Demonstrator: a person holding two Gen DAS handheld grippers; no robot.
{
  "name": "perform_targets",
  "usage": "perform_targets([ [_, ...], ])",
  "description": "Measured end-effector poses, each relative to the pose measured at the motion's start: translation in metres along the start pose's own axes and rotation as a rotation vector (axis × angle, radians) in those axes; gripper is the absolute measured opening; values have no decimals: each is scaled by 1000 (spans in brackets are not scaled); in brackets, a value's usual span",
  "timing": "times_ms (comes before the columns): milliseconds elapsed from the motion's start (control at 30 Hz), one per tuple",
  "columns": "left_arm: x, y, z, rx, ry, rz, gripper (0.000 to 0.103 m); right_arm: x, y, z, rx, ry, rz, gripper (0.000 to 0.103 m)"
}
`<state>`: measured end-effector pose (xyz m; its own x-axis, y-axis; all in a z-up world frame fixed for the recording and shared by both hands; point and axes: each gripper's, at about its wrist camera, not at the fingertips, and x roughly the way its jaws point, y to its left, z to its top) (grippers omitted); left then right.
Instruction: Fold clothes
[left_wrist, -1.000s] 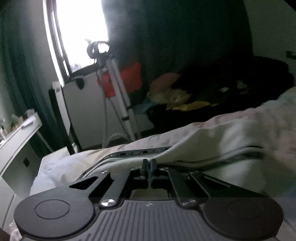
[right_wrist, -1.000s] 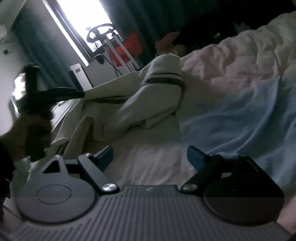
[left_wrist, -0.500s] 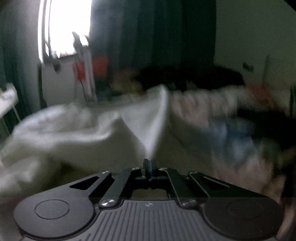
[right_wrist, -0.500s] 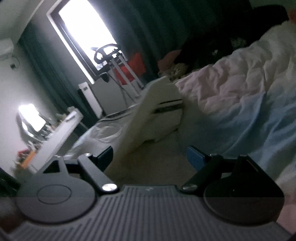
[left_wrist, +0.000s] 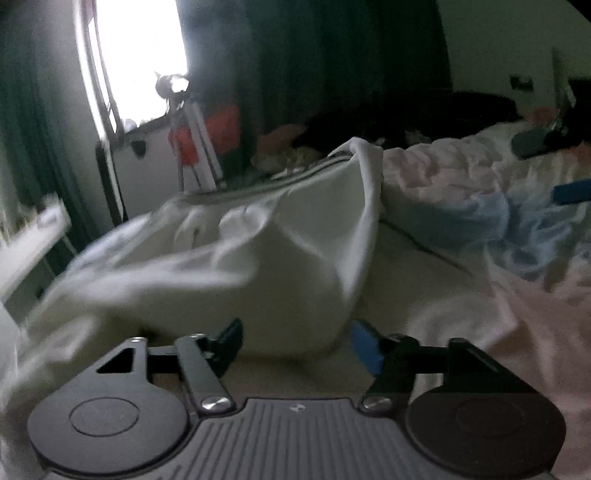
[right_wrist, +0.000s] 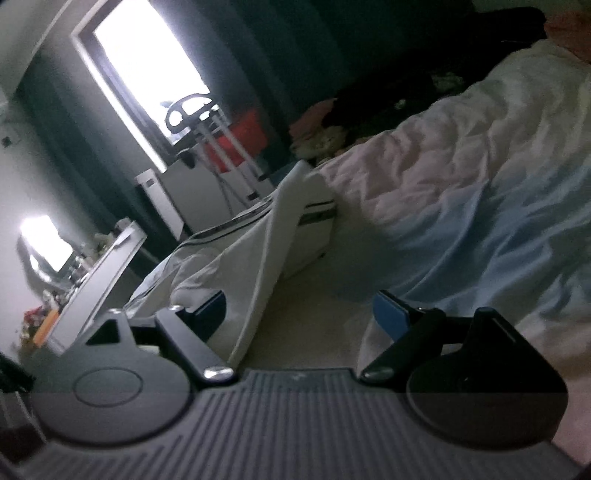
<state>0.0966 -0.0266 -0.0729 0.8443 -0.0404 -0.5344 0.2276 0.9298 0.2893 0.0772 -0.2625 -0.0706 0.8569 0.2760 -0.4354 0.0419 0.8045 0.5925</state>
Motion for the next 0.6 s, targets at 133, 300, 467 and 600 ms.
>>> perform_targets([
  [133, 34, -27, 18, 96, -34, 3, 83, 3, -12, 6, 33, -16, -39, 88],
  [300, 84, -63, 45, 188, -99, 21, 83, 8, -27, 13, 71, -33, -81, 88],
  [467, 141, -80, 75, 169, -63, 35, 47, 26, -37, 16, 77, -26, -81, 88],
  [600, 146, -69, 85, 70, -81, -5, 3, 39, -46, 16, 96, -18, -73, 88],
])
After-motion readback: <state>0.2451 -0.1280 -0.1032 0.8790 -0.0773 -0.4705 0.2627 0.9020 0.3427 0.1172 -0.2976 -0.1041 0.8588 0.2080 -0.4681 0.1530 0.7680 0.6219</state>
